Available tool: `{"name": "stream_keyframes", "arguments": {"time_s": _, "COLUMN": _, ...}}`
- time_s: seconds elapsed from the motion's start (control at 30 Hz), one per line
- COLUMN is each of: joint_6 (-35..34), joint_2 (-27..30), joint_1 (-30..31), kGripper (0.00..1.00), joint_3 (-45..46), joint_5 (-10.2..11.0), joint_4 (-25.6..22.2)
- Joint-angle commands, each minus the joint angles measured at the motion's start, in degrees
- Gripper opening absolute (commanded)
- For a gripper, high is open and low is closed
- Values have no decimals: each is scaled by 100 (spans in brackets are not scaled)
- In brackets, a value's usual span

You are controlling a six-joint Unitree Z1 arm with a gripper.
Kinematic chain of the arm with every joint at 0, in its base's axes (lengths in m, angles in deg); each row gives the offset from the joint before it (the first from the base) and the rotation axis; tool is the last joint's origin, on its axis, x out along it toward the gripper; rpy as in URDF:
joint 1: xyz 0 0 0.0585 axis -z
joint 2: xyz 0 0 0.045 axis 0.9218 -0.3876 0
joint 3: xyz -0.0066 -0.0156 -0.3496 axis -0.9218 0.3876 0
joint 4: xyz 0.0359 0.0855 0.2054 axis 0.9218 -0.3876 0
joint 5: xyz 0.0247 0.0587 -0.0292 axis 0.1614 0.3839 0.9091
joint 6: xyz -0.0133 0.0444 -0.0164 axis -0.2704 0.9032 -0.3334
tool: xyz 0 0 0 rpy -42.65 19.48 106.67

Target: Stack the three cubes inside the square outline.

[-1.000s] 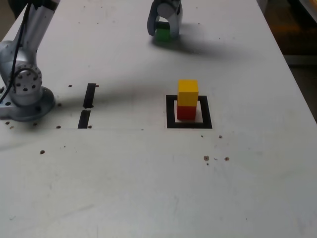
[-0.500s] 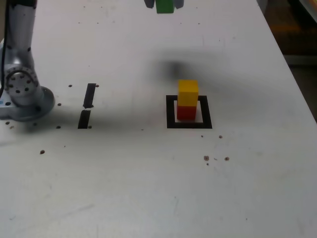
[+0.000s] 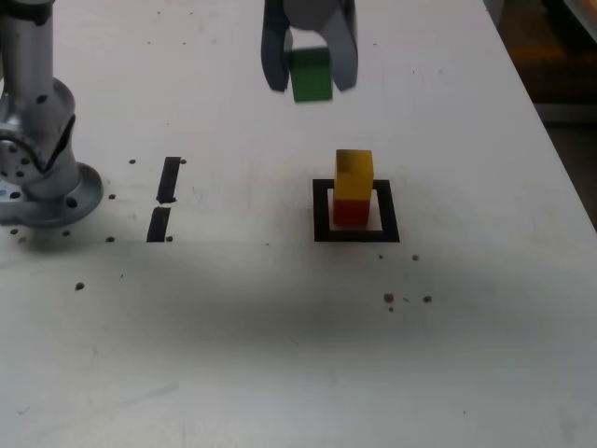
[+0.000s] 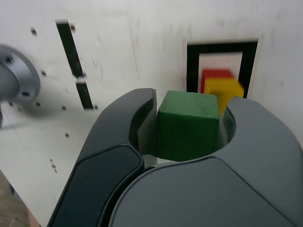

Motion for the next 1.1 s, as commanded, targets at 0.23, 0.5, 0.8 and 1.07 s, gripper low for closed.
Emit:
{"name": "stream_keyframes", "arguments": {"time_s": 0.23, "joint_6": -314, "joint_2": -798, "joint_1": 580, "kGripper": 24, "joint_3": -521, "joint_5": -171, "joint_4": -71}}
{"name": "stream_keyframes", "arguments": {"time_s": 0.5, "joint_6": -304, "joint_2": -966, "joint_1": 529, "kGripper": 24, "joint_3": -495, "joint_5": -93, "joint_4": -40}}
{"name": "stream_keyframes", "arguments": {"time_s": 0.8, "joint_6": -348, "joint_2": -1149, "joint_1": 509, "kGripper": 25, "joint_3": -440, "joint_5": 127, "joint_4": 62}}
{"name": "stream_keyframes", "arguments": {"time_s": 1.07, "joint_6": -369, "joint_2": -1159, "joint_1": 408, "kGripper": 25, "joint_3": -430, "joint_5": 254, "joint_4": 112}}
